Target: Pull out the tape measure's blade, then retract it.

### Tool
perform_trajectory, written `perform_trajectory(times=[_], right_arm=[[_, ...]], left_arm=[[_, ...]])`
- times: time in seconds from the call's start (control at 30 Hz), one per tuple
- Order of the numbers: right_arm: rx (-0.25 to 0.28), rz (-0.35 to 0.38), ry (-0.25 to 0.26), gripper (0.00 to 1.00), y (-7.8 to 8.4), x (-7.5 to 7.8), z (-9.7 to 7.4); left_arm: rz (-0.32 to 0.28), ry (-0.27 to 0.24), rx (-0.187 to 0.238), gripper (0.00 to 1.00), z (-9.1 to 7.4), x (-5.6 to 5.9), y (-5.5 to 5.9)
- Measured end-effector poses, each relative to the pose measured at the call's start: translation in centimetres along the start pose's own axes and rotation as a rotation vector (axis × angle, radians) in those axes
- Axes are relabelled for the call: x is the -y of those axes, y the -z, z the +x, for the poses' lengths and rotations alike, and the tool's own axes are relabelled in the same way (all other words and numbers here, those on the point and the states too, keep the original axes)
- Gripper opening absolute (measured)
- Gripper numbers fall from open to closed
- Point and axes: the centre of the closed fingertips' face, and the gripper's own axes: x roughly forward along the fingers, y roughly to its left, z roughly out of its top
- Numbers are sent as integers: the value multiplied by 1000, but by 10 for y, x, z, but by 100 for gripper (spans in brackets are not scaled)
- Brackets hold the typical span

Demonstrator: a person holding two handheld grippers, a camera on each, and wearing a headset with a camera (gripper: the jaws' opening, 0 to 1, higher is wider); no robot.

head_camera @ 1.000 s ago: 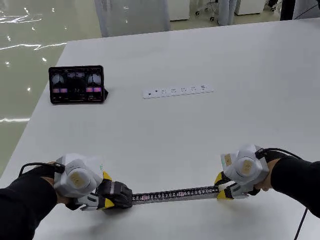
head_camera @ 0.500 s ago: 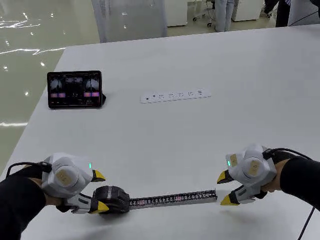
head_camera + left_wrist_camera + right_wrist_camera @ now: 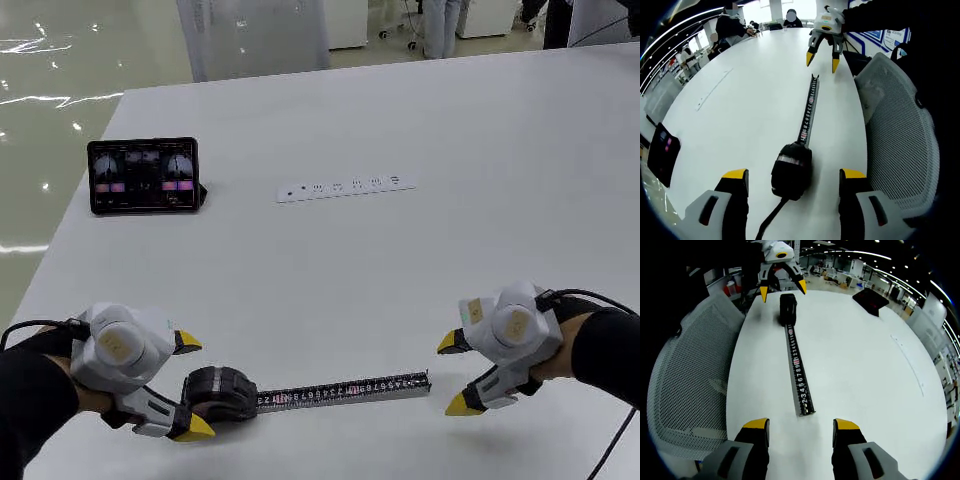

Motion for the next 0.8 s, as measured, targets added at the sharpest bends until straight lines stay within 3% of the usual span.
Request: perform_trajectory(times=[0.23,0.33,0.4,0.53,0.67,0.8], right_arm=[[80,122,71,60,-1,5,-10],[99,141,95,61,1,6,-14],[119,147,128,63,-1,7,-19],[150,173,145,65,-3,2,-26],[173,218,177,71,3,1,-28],[220,257,261,79,7,7,-34]], left_arm=[[-208,-39,120,86,-5,-1,-2],[-270,-60,145,89,-7,-1,2],[-299,-65,156,94,-8,1,5],[-334,-89,192,99,-14,1,4],[-371,-136,225,99,-18,-5,6],[-415,-181,260,99,-17,-4,11]])
